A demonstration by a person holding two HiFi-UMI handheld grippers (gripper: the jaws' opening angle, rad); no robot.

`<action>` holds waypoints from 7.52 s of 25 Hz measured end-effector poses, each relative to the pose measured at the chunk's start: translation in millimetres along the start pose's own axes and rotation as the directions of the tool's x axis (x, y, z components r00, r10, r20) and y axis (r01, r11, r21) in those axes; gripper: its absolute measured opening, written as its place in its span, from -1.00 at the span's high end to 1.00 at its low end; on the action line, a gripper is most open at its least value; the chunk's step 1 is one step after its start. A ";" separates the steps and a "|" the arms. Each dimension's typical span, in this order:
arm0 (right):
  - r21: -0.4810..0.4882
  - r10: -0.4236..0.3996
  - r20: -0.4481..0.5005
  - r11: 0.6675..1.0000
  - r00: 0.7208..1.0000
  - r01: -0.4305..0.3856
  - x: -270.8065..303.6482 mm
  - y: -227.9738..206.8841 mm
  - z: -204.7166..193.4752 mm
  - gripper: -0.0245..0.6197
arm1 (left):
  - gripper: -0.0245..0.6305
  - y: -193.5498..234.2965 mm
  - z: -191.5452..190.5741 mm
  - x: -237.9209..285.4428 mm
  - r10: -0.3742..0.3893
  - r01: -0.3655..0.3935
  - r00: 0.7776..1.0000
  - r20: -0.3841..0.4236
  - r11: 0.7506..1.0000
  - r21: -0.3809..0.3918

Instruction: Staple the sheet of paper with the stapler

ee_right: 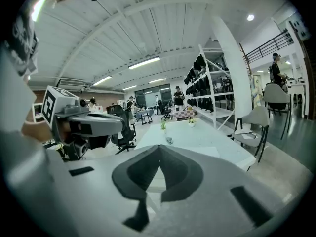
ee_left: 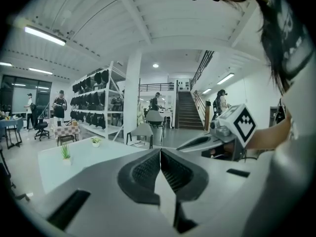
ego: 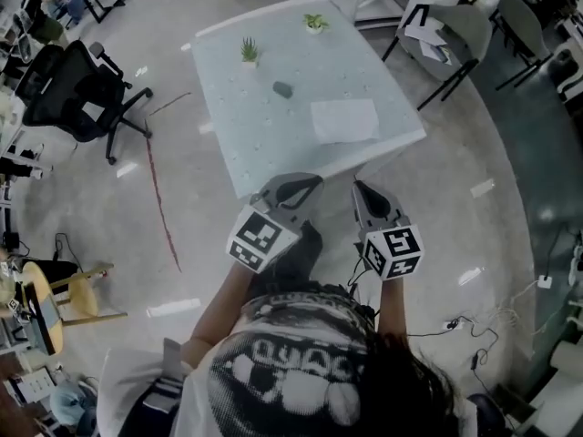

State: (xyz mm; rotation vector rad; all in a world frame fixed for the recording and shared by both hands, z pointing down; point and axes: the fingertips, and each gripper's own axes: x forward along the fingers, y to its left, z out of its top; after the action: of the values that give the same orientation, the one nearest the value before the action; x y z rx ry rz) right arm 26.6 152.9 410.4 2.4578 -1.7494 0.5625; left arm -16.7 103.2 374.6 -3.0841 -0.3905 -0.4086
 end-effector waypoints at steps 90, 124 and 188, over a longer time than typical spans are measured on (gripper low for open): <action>-0.016 0.384 -0.703 0.833 0.598 -0.553 309.6 -159.1 -108.7 0.89 | 0.91 170.4 -48.9 42.2 0.773 -0.812 0.580 -0.256 0.527 -0.251; 0.139 0.217 -0.756 0.975 0.618 -0.173 341.8 -119.6 -108.4 0.89 | 0.91 244.4 -81.6 -33.2 0.652 -0.669 0.738 -0.174 0.672 -0.318; -0.028 0.292 -0.765 0.876 0.575 -0.482 365.3 -113.9 -84.3 0.55 | 0.91 263.8 -107.4 -56.5 0.717 -0.716 0.674 -0.176 0.576 -0.395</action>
State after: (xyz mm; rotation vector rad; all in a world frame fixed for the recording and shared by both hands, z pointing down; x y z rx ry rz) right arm 214.5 -113.2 628.2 1.3168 -1.8002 1.1233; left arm -32.2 -170.4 470.8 -3.2500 1.1088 -0.4937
